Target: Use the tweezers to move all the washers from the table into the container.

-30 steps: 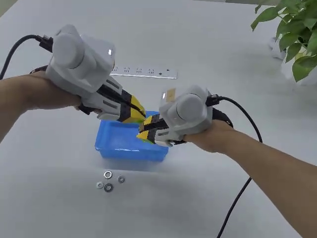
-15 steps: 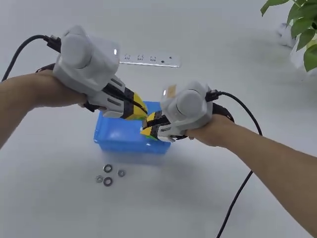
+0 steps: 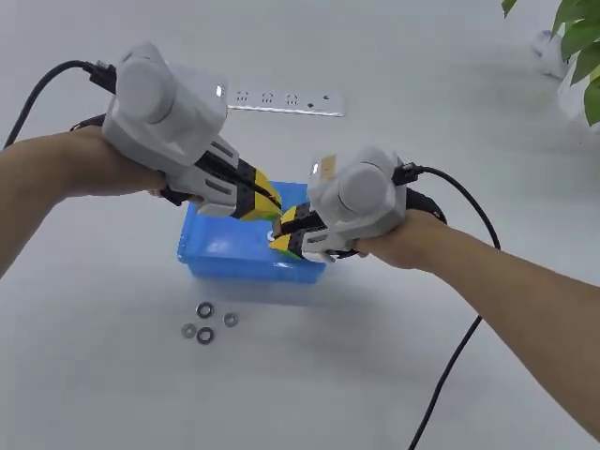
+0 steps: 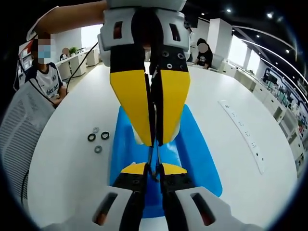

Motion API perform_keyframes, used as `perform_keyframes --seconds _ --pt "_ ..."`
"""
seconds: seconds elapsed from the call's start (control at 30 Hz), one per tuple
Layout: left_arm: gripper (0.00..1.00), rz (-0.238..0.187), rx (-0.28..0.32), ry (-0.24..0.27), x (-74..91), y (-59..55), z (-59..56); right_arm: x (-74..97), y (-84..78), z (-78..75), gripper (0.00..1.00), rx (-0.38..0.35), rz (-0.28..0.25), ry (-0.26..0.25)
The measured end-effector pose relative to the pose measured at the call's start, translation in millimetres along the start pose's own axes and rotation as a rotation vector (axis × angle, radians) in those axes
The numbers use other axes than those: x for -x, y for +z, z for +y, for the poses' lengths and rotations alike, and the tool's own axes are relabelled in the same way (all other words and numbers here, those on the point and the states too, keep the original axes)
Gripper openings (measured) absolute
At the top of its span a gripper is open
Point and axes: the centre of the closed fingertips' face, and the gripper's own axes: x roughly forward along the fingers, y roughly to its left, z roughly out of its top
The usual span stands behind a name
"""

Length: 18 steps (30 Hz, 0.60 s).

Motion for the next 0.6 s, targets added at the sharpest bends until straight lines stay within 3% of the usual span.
perform_keyframes --seconds 0.33,0.6 --pt "0.05 0.008 -0.015 -0.004 2.4 1.9 -3.7 1.7 2.5 2.4 0.11 0.019 0.004 0.000" --pt "0.05 0.005 -0.024 0.002 7.6 10.3 -6.2 8.9 8.4 3.4 0.12 0.026 0.001 -0.011"
